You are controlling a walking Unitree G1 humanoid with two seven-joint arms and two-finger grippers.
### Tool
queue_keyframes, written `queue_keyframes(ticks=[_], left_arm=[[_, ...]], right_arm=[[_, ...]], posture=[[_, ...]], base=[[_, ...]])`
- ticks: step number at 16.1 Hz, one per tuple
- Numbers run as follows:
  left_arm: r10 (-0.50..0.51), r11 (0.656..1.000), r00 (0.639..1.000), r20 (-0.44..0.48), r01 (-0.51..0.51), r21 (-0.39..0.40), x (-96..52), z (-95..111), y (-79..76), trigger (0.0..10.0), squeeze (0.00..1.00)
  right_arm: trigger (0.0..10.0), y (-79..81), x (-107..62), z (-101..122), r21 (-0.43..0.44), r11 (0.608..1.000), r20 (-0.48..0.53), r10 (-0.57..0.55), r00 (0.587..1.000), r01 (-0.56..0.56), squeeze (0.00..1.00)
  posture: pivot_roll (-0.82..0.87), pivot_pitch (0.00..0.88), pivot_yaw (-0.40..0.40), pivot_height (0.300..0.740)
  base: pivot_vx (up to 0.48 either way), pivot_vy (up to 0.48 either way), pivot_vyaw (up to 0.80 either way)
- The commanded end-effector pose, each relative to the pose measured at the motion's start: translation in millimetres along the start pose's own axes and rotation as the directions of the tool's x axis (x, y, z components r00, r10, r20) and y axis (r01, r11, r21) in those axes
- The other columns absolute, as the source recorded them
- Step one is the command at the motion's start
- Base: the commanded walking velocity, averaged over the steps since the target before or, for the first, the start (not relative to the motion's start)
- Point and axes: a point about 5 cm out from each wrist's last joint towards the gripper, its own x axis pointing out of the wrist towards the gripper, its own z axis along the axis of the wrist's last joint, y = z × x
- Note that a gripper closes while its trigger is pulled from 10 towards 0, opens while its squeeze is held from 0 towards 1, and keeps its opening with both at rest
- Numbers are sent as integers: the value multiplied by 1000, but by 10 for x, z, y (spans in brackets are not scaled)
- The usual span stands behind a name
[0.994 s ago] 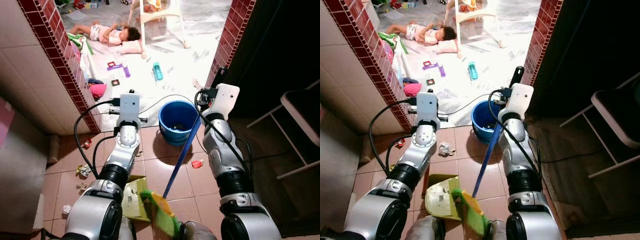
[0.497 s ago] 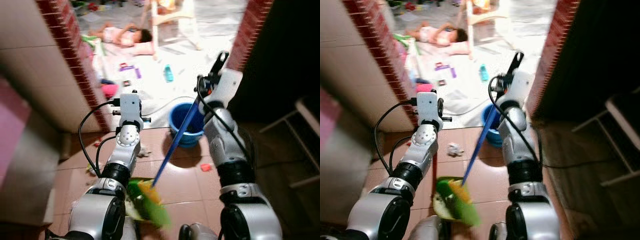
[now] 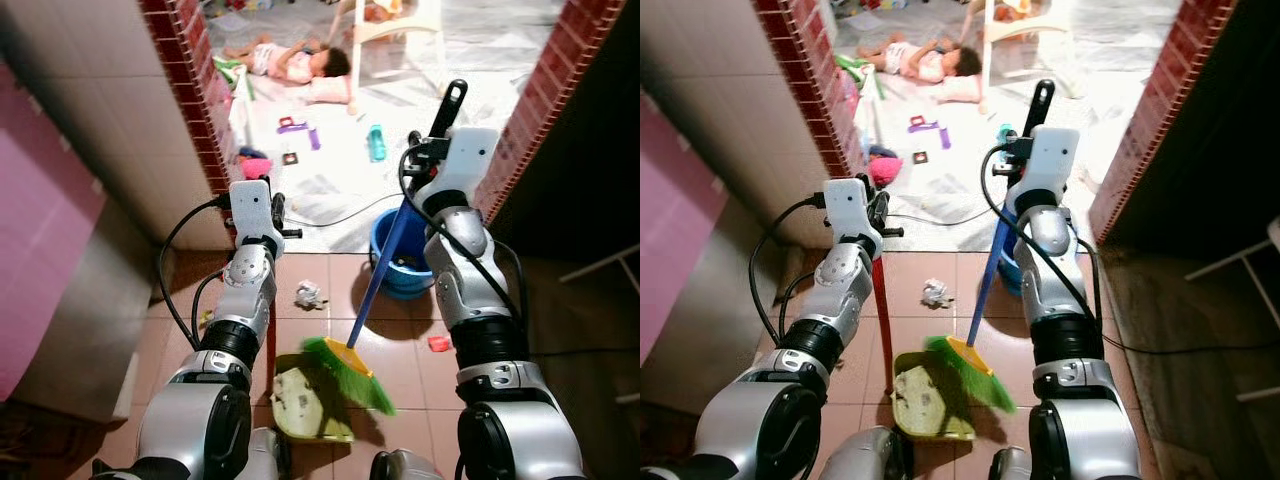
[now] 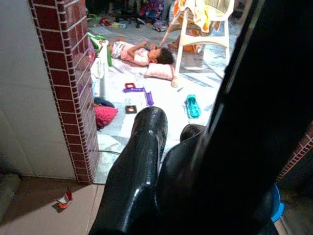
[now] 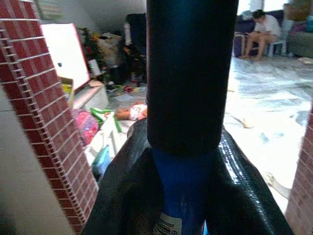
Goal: Sweep floor
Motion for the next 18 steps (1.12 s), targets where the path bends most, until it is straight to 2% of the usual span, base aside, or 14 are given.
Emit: queue_keyframes(ticks=[1, 2, 3, 5, 8, 10, 11, 14, 16, 18], left_arm=[[-93, 958, 993, -76, 69, -278, -60, -187, -333, 10000, 0], [-88, 978, 996, -7, 85, -192, -47, -91, -290, 10000, 0], [-91, 978, 996, 22, 93, -188, -39, -40, -283, 10000, 0], [-64, 990, 987, 145, 81, -115, -12, 186, -239, 10000, 0], [-69, 992, 974, 217, 90, -87, 10, 365, -260, 10000, 0], [-94, 995, 953, 287, 103, -16, 3, 501, -301, 10000, 0], [-112, 993, 954, 279, 119, -10, -3, 490, -320, 10000, 0], [-119, 993, 971, 209, 116, 28, -51, 289, -269, 10000, 0], [-111, 994, 977, 180, 108, 27, -81, 194, -224, 10000, 0], [-117, 993, 977, 179, 111, 39, -95, 182, -215, 10000, 0]], right_arm=[[10000, 62, 42, 141, -24, 999, 67, 36, 997, -34, 0], [10000, 61, 38, 143, -41, 999, 73, 38, 997, -36, 0], [10000, 52, 36, 142, -47, 998, 77, 36, 996, -32, 0], [10000, -1, 44, 191, -69, 998, 118, 4, 993, 4, 0], [10000, -21, 56, 209, -83, 996, 134, -17, 991, 28, 0], [10000, -35, 56, 204, -88, 995, 139, -30, 990, 42, 0], [10000, -40, 44, 186, -90, 995, 137, -34, 990, 46, 0], [10000, -102, 1, 161, -117, 991, 151, -53, 987, 71, 0], [10000, -120, -7, 191, -137, 987, 175, -55, 983, 80, 0], [10000, -112, 14, 300, -194, 976, 236, -48, 971, 95, 0]], posture=[[-155, 80, 4, 740], [-155, 80, 4, 740], [-155, 78, 5, 740], [-150, 78, 3, 740], [-148, 76, 3, 740], [-142, 75, 7, 740], [-141, 75, 10, 740], [-141, 81, 15, 740], [-141, 86, 16, 740], [-134, 96, 22, 740]], base=[[0, 0, 0], [0, 0, 0], [0, 0, 0], [0, 0, 0], [0, 0, 0], [0, 0, 0], [0, 0, 0], [0, 0, 0], [0, 0, 0], [0, 0, 0]])
